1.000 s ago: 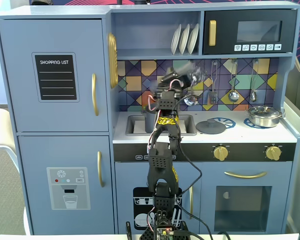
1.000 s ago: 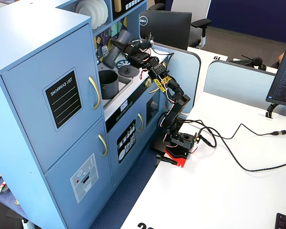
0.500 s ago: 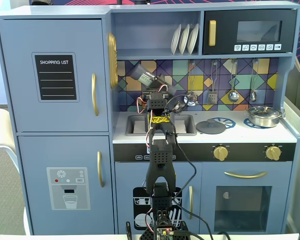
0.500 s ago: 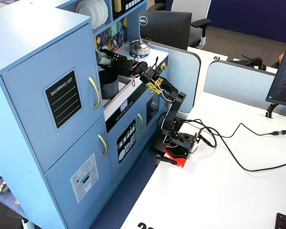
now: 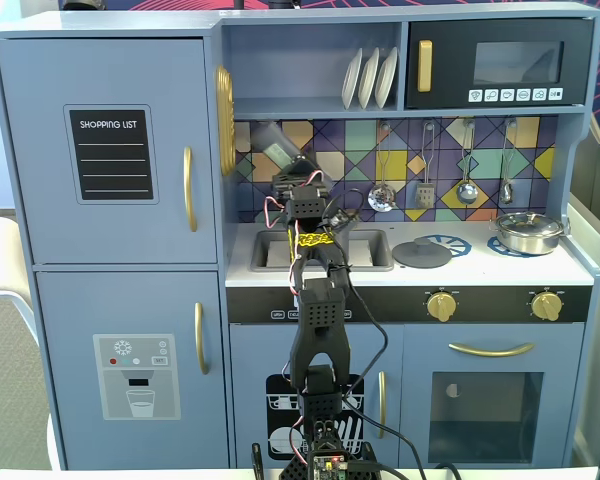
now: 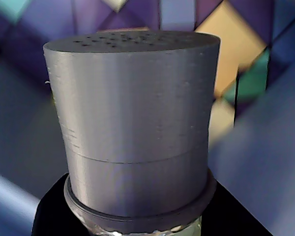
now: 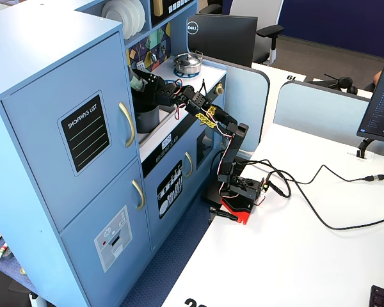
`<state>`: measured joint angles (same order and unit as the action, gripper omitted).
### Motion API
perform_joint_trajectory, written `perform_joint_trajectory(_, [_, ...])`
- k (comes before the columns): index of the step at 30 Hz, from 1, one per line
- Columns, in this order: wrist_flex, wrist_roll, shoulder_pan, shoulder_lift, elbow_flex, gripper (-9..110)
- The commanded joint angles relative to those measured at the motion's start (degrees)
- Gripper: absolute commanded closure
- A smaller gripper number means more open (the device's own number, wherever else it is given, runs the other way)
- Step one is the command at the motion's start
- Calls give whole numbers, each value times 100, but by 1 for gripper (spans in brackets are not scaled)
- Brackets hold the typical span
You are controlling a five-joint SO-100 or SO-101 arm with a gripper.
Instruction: Put salt in the gray recipient
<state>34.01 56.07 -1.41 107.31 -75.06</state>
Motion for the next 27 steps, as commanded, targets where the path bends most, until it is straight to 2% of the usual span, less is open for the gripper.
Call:
perform_joint_trajectory(1, [132, 149, 343, 352, -211, 101])
perform_joint_trajectory(6, [-105, 123, 202, 343, -255, 101])
perform_joint_trajectory(14, [-413, 88, -272, -299, 1107, 101])
perform_joint_trajectory(23, [-88, 369, 360, 325, -404, 101])
perform_joint_trajectory(27, [-246, 343, 281, 448, -598, 101])
